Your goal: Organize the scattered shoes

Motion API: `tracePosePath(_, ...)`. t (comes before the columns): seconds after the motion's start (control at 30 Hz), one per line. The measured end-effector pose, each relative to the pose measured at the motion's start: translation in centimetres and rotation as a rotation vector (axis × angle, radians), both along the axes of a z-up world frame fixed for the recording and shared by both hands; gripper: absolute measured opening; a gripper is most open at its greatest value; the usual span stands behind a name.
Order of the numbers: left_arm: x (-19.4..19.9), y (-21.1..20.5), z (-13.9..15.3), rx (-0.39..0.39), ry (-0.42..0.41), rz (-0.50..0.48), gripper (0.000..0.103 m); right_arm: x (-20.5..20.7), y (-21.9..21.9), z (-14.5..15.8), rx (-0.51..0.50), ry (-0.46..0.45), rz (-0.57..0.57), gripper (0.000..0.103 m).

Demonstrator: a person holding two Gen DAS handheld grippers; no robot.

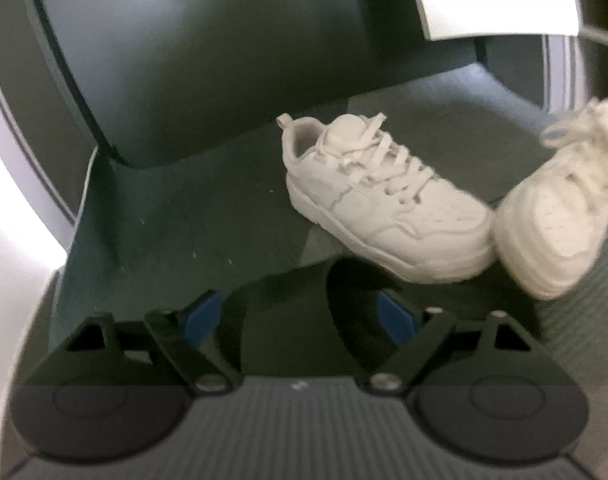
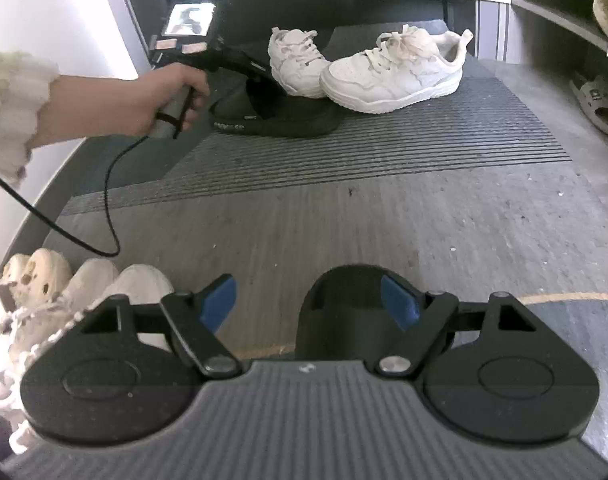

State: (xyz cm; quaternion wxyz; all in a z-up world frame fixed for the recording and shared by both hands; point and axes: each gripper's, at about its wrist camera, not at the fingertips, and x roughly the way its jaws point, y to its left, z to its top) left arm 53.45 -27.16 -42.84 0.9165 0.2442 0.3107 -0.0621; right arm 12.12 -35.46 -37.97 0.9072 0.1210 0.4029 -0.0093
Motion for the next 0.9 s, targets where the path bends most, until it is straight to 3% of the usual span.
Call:
tracePosePath(0.1,1.2,-0.5,-1.6,0.020,0.007,0.050,0.075,0.8,-0.6,-0.7,0.015,0.018,-0.019,0.082)
tracePosePath(0.23,2.5,-1.1,-4.4,0.106,0.098,0.040,0.069,1.4,-0.9,-2.2,0.052,0.060,-0.041,0.082)
tracePosePath(0.3,2.2,-1.0,-5.2,0.130,0.096,0.029,0.059,1.7,-1.2,-2.7,0.079,0.079,-0.065,0.082)
tracePosePath(0.43,1.7,-0.4,-4.8,0.089,0.085,0.064,0.040,1.9,-1.3,-3.0,0.103,0.090,-0.090,0.082)
tracePosePath(0.5,1.6,0.0,-4.2,0.073,0.068,0.092,0.023,1.8,-1.0,-2.8,0.097,0.079,-0.081,0.082)
tracePosePath(0.63,1.3,1.1,-2.5,0.053,0.048,0.138,0.017,1.5,-0.7,-2.4,0.100,0.084,-0.085,0.082)
tracePosePath(0.9,-2.6,2.5,0.5,0.031,0.055,0.104,0.014,-0.3,0.2,-0.5,0.083,0.049,-0.091,0.082)
